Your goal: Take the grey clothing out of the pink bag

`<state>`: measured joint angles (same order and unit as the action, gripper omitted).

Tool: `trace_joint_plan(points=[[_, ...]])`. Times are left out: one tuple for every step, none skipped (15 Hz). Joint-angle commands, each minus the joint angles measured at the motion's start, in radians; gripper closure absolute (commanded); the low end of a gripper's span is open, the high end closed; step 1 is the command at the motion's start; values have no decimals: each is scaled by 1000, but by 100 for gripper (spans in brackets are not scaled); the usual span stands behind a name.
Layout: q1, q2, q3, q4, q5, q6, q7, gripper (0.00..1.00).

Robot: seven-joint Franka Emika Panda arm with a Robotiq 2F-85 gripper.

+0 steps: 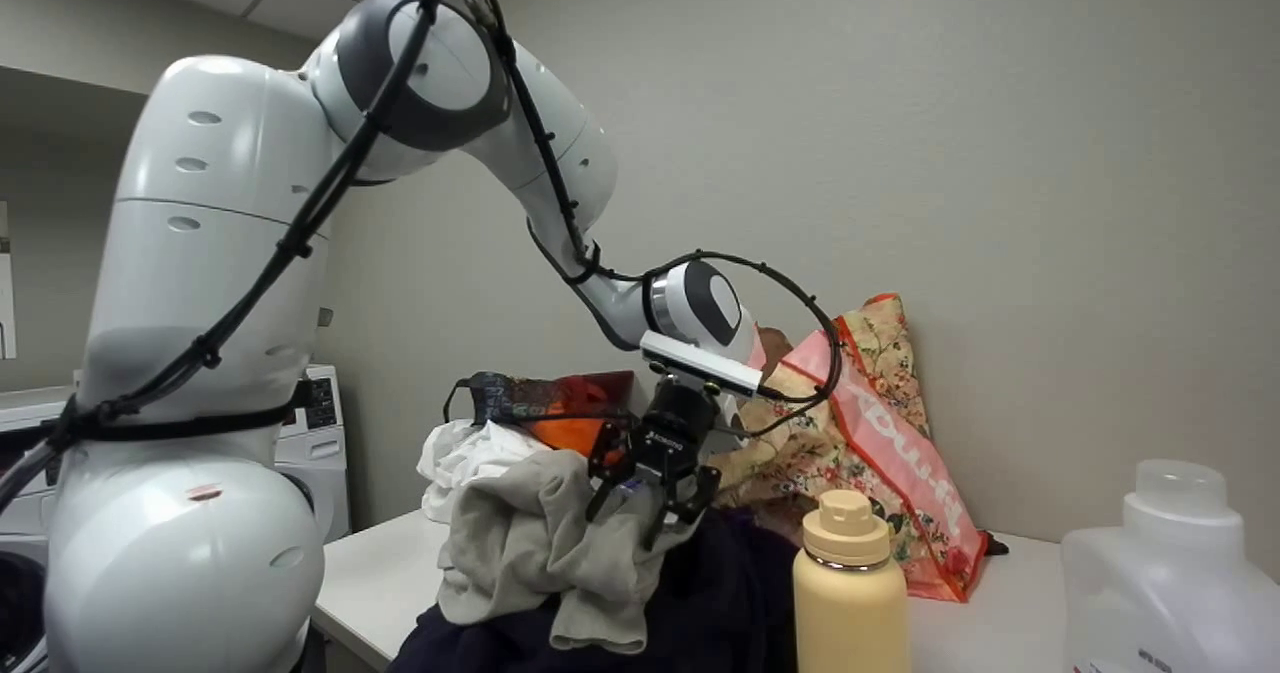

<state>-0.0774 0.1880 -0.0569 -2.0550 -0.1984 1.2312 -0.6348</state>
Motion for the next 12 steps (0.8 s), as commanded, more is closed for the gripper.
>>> trace_joint_plan(points=[[-26, -82, -1, 79, 80, -4, 39, 5], [-29, -98, -4, 113, 104, -11, 43, 0], [-31, -114, -8, 141, 129, -8, 47, 0], [-31, -128, -11, 174, 158, -9, 51, 0], [-32, -141, -14, 203, 193, -5, 57, 0], [-30, -153, -16, 233, 235, -4, 66, 0], [-28, -165, -19, 257, 274, 6, 82, 0], [-24, -175, -19, 279, 315, 24, 101, 0], [-20, -183, -18, 293, 349, 54, 119, 0], [-16, -185, -15, 304, 380, 95, 137, 0], [-10, -184, -13, 307, 404, 154, 151, 0], [-3, -186, -9, 300, 420, 226, 162, 0]])
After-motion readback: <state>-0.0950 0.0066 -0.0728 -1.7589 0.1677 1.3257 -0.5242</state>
